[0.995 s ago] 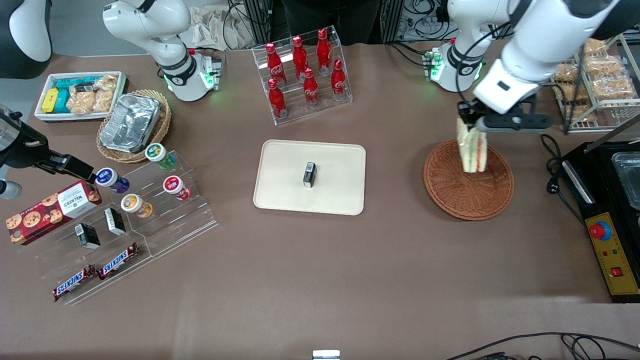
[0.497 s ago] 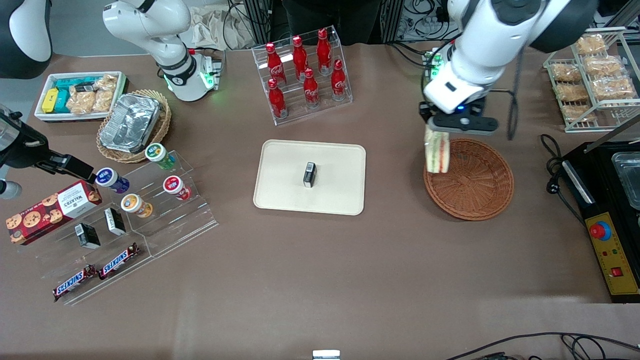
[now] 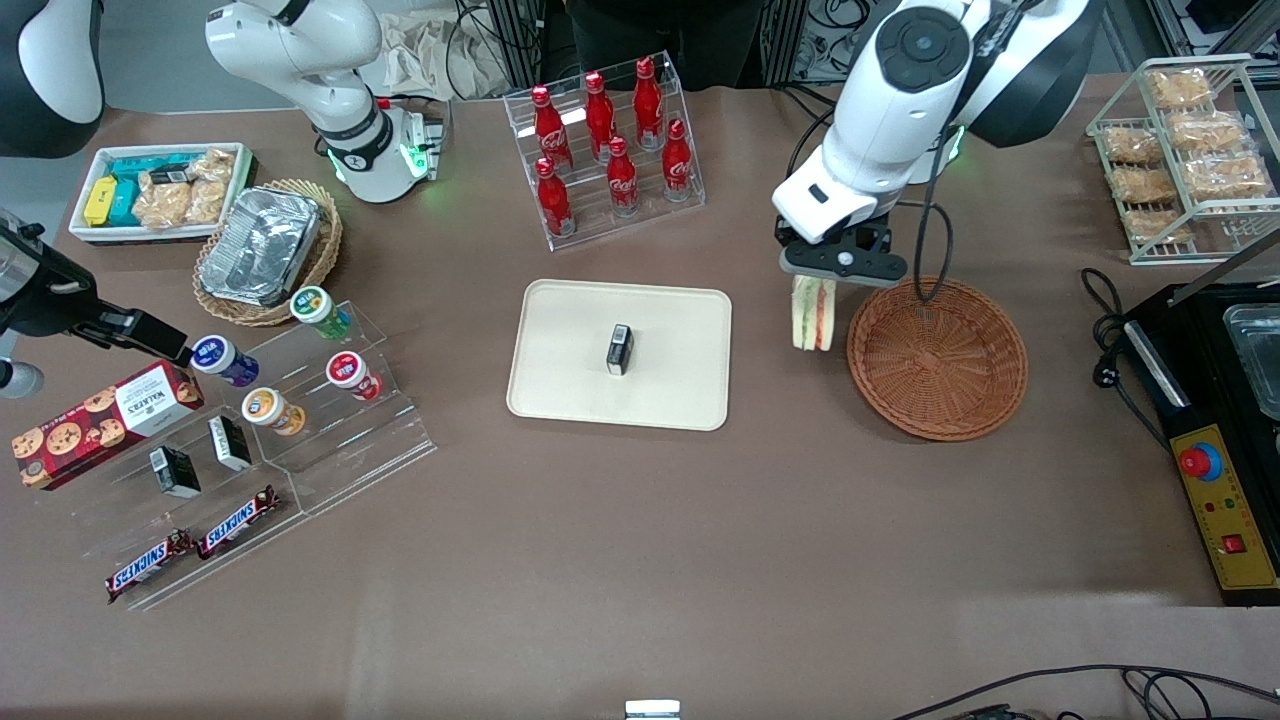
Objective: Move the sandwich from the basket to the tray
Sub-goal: 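Carry the sandwich over the white tray beside the black box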
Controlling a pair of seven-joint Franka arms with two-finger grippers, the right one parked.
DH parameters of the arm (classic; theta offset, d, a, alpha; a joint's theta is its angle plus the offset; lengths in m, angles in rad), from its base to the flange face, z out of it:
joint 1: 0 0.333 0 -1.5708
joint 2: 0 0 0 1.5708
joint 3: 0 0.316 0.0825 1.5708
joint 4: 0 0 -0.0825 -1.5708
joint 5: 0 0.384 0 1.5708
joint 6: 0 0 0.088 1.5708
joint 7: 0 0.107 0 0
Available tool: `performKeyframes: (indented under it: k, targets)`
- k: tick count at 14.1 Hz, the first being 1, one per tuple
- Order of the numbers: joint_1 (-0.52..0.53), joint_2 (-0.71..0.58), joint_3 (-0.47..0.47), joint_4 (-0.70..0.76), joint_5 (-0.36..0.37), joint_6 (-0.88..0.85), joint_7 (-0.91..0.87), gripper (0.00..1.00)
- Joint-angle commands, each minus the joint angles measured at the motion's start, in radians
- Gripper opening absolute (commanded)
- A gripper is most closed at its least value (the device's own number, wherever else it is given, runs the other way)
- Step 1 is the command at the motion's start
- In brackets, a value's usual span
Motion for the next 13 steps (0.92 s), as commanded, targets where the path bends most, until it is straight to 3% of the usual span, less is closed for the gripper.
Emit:
performKeyframes:
  k: [1,6,9,13]
  targets:
    - [-0.038,0.034,0.004,-0.034,0.033,0.078,-0.012,0.0]
    - [-0.1,0.114,0.005,-0.074,0.034,0.229,-0.039,0.0]
    - [-0.14,0.174,0.005,-0.073,0.148,0.286,-0.176,0.0]
    - [-0.18,0.252,0.004,-0.065,0.166,0.345,-0.237,0.0]
